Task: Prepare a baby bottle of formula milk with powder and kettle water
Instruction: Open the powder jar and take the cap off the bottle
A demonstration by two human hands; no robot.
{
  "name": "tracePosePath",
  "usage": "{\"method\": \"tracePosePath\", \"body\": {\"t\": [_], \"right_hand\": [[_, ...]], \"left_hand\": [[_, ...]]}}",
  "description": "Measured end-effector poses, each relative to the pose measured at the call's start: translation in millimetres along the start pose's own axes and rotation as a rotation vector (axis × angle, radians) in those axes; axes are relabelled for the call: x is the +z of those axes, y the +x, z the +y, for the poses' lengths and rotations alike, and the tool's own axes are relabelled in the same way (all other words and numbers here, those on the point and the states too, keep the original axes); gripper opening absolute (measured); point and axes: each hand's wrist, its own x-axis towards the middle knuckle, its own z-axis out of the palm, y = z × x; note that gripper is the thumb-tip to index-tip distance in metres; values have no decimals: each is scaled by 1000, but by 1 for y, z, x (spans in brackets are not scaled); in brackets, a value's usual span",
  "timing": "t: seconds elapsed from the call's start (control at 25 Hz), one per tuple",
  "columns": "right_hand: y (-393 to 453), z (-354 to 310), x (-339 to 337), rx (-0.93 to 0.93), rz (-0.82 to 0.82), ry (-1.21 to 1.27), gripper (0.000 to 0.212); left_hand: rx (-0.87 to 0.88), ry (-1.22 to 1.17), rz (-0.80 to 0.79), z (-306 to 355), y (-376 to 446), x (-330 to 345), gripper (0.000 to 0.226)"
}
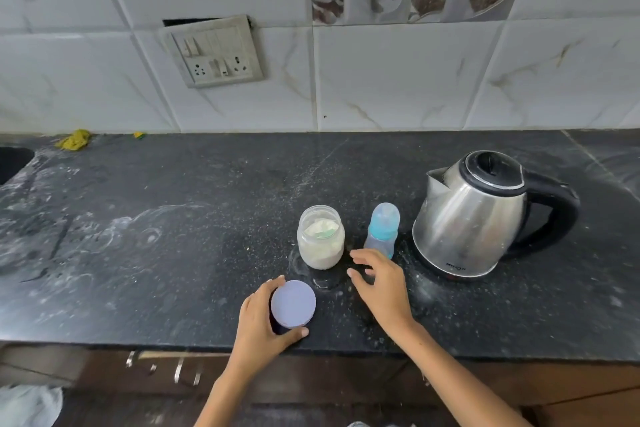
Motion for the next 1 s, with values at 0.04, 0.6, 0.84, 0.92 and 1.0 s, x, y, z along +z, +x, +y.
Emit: {"method": "tracePosePath", "body": {"t": [0.04,0.6,0.84,0.92,1.0], "right_hand": [[-2,1,-3,3,27,22,23],[33,35,-28,157,-48,403,56],[44,44,-46,226,-294,471,58],[45,42,-54,250,-371,515,56],[42,35,-54,237,-296,463,52]], "left_hand": [[8,20,-2,3,1,-2,85],[173,-163,-214,131,112,72,90],[188,-450,-323,122,133,58,65],[187,-539,-388,125,137,50,58],[202,-524,-315,134,135,51,56]]}}
